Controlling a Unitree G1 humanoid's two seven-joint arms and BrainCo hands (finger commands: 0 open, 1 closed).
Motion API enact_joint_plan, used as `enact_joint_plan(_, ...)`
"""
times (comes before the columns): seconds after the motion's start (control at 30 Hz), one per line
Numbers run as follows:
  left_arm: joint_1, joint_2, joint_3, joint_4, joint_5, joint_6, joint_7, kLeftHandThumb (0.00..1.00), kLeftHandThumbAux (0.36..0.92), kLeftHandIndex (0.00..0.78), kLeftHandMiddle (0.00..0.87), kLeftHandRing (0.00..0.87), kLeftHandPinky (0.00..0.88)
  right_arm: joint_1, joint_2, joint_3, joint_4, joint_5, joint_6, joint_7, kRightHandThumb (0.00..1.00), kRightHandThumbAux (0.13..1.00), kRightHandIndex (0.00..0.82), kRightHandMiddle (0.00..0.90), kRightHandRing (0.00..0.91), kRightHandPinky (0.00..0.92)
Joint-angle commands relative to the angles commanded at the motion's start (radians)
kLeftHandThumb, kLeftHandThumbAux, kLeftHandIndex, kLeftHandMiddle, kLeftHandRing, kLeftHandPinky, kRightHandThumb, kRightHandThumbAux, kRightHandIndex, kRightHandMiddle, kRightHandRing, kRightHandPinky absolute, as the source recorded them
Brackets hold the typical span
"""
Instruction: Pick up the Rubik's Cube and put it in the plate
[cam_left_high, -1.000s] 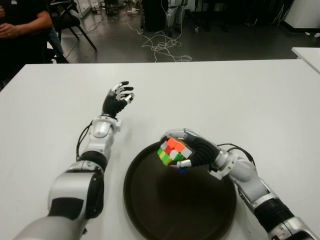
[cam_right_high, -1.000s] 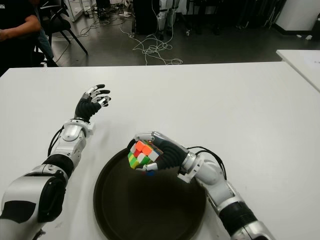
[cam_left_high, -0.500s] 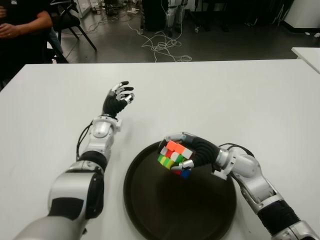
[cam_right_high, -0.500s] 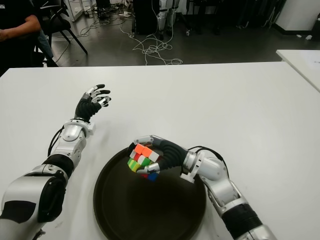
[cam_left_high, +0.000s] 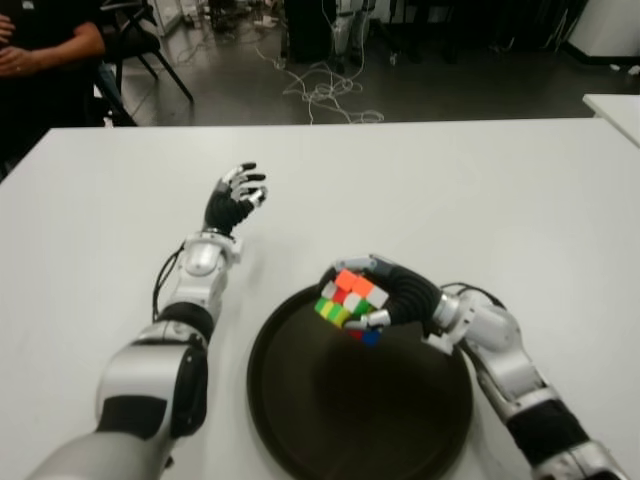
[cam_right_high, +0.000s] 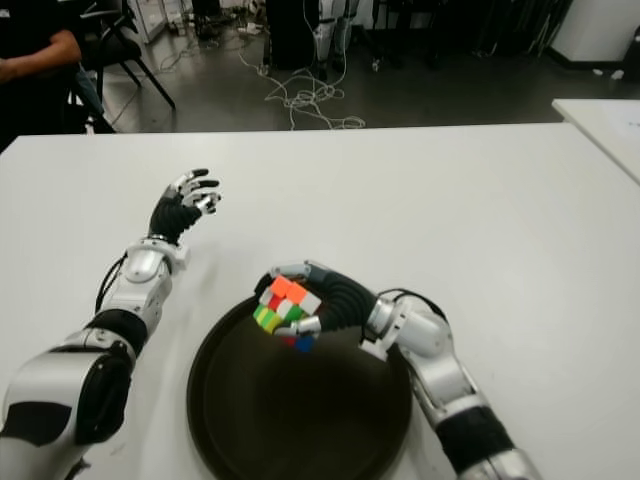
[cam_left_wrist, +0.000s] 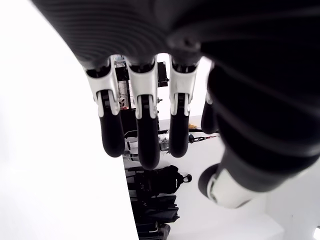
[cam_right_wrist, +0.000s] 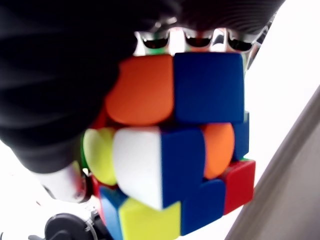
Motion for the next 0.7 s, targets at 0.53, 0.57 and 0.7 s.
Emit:
enact_joint_plan(0.53, 0.001, 0.002, -0.003, 0.002, 0.007, 0.001, 0.01, 0.325, 0.768, 0.206, 0.287, 0.316, 0.321, -0.034, -0.046, -0.001, -0.003, -0.089, 0.028, 0.011, 0.0, 0.638, 0.0, 0.0, 0.0, 0.0)
enact_joint_plan(0.57, 0.001, 0.002, -0.003, 0.002, 0.006, 0.001, 0.009, 0.323, 0.766, 0.204, 0.286, 0.315, 0.32, -0.036, -0.048, -0.002, -0.004, -0.093, 0.031, 0.009, 0.0, 0.629, 0.0, 0.0, 0.0, 0.0)
enact_joint_plan(0.7, 0.001, 0.002, 0.0, 0.002, 0.002, 0.002, 0.006, 0.315, 0.762, 0.203, 0.287, 0.316, 0.321, -0.039, -0.052, -0.009, 0.002, -0.106, 0.034, -0.003, 0.0, 0.587, 0.0, 0.0, 0.0, 0.0)
